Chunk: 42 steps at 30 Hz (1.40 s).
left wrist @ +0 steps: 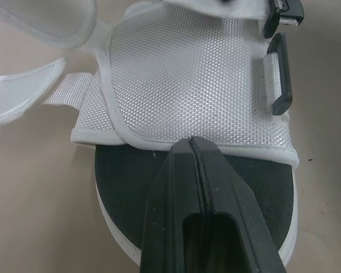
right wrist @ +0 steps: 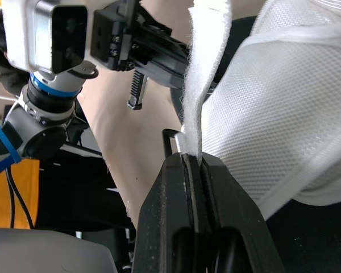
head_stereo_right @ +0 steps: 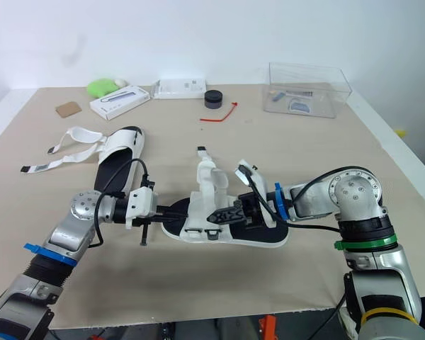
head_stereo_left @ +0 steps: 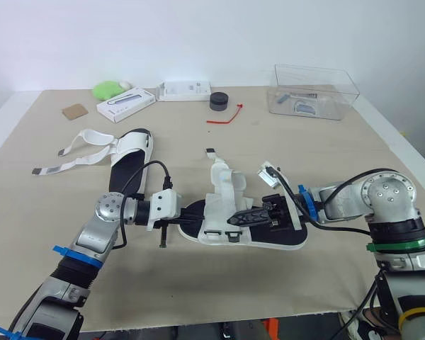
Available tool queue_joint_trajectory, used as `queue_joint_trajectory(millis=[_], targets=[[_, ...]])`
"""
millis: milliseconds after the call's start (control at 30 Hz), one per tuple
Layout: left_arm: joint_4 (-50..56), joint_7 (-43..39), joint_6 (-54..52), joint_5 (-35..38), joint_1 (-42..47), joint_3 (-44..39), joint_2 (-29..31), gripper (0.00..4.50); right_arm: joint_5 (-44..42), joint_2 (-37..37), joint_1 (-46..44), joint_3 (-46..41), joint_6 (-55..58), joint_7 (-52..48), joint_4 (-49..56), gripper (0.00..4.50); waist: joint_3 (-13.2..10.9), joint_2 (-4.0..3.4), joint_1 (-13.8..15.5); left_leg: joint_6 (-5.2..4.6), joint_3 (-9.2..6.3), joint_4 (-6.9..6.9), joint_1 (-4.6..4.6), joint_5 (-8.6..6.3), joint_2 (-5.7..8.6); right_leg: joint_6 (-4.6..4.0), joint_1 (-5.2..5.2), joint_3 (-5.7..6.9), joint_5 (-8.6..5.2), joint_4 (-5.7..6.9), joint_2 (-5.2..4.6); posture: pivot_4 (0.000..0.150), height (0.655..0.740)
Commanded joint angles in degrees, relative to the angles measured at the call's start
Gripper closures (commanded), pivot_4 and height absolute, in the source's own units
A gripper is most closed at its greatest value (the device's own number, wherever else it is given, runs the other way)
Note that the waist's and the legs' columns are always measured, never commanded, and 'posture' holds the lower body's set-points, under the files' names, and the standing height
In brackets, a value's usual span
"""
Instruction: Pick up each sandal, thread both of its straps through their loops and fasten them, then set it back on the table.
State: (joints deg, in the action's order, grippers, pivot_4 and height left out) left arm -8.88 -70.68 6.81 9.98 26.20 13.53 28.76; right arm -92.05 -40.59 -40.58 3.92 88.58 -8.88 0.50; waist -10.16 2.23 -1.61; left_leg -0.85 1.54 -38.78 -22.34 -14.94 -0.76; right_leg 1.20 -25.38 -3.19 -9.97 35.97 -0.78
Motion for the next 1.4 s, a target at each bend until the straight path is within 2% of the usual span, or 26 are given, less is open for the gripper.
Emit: queue_joint_trajectory(millis=[33, 67, 100, 133, 167, 233, 467, 633, 733, 833, 1200, 1400], targets=[[0.0, 0.0, 0.8, -0.5, 0.3, 0.3, 0.3, 4.5, -0.3, -1.4, 2.2, -1.4, -0.7, -1.2, 6.1, 4.45, 0.0, 0.0, 0.0, 0.0, -0.01, 0.0, -0.01, 0.0, 0.0, 0.0, 0.0, 0.0, 0.0, 0.0, -0.01, 0.15, 0.74], [-0.2, 0.0, 0.9, -0.5, 0.4, 0.3, 0.3, 4.5, 0.1, -1.7, 2.8, -1.5, -1.1, -1.2, 7.1, 4.45, 0.0, 0.0, 0.0, 0.0, -0.01, 0.0, -0.01, 0.0, 0.0, 0.0, 0.0, 0.0, 0.0, -0.01, -0.01, 0.15, 0.74], [-0.3, 0.0, 0.9, -0.5, 0.4, 0.4, 0.3, 4.5, 2.2, -2.5, 3.1, -1.3, -1.4, -2.9, 9.4, 3.74, 0.0, 0.0, 0.0, 0.0, -0.01, 0.0, -0.02, 0.0, 0.0, 0.01, 0.0, 0.01, -0.01, -0.01, -0.01, 0.15, 0.74], [-0.4, 0.0, 0.9, -0.5, 0.5, 0.4, 0.3, 4.5, 4.7, -3.4, 3.3, -1.0, -2.1, -5.0, 11.9, 3.68, 0.0, 0.0, 0.0, 0.0, 0.01, 0.0, -0.02, 0.0, 0.01, 0.01, -0.01, -0.01, -0.01, -0.01, -0.02, 0.15, 0.74], [-0.4, 0.0, 0.9, -0.5, 0.5, 0.4, 0.3, 4.5, 6.7, -4.0, 3.5, -1.2, -3.2, -6.3, 13.6, 3.01, 0.0, -0.01, 0.0, 0.0, 0.01, 0.0, -0.02, 0.0, 0.01, 0.01, -0.01, -0.01, -0.01, -0.01, -0.02, 0.15, 0.74], [-0.8, -0.2, 1.1, -0.5, 0.8, 0.4, 0.4, 4.5, 9.5, -4.4, 2.8, -2.2, -5.3, -8.0, 14.1, 2.14, 0.0, 0.0, 0.0, 0.0, 0.01, 0.0, 0.0, 0.0, 0.01, 0.01, 0.0, -0.01, -0.01, -0.01, -0.02, 0.15, 0.74], [-2.1, -0.6, 1.7, -0.6, 1.8, 0.7, 0.0, 4.5, 17.4, -3.2, -4.6, -3.8, -9.0, -11.6, 7.6, 2.14, 0.0, -0.01, 0.0, -0.06, 0.02, -0.01, 0.05, 0.05, 0.01, 0.0, 0.01, -0.01, 0.07, 0.0, 0.02, 0.15, 0.74], [-2.7, -0.8, 2.1, -0.7, 2.2, 0.8, -0.2, 4.5, 20.8, -1.4, -6.3, -4.2, -8.5, -13.4, 5.2, 2.14, 0.0, -0.01, 0.0, -0.07, 0.02, 0.01, 0.0, 0.04, 0.01, -0.03, -0.01, 0.01, 0.03, -0.01, 0.01, 0.15, 0.74], [-3.1, -0.8, 2.4, -0.7, 2.3, 0.7, -0.2, 4.5, 19.9, 0.1, -4.9, -5.2, -7.3, -13.5, 6.5, 2.99, 0.0, -0.01, 0.0, -0.08, 0.02, 0.01, -0.01, 0.03, 0.02, -0.03, -0.02, -0.01, 0.03, -0.02, -0.02, 0.15, 0.74], [-3.1, -0.8, 2.5, -0.8, 2.1, 0.5, 0.1, 4.5, 16.8, 1.8, -2.0, -6.6, -5.3, -12.1, 9.3, 4.4, 0.0, -0.01, 0.0, -0.08, 0.0, 0.01, -0.02, 0.03, 0.02, -0.02, -0.01, 0.01, 0.04, -0.03, -0.04, 0.15, 0.74], [-3.1, -0.6, 2.7, -1.0, 1.7, 0.5, 0.1, 4.5, 10.1, 2.1, 3.8, -8.9, -1.1, -9.2, 14.3, 4.46, 0.0, -0.01, 0.0, -0.08, -0.01, 0.01, 0.0, 0.03, 0.02, 0.0, 0.0, 0.01, 0.05, -0.02, -0.02, 0.15, 0.74], [-3.3, -0.5, 2.9, -1.2, 1.5, 0.7, -0.1, 4.5, 11.1, 0.5, 4.5, -9.5, -2.5, -8.3, 14.2, 4.46, 0.0, -0.01, 0.0, -0.08, 0.02, 0.0, 0.01, 0.03, 0.03, 0.02, 0.0, -0.02, 0.06, -0.02, -0.04, 0.15, 0.74]])
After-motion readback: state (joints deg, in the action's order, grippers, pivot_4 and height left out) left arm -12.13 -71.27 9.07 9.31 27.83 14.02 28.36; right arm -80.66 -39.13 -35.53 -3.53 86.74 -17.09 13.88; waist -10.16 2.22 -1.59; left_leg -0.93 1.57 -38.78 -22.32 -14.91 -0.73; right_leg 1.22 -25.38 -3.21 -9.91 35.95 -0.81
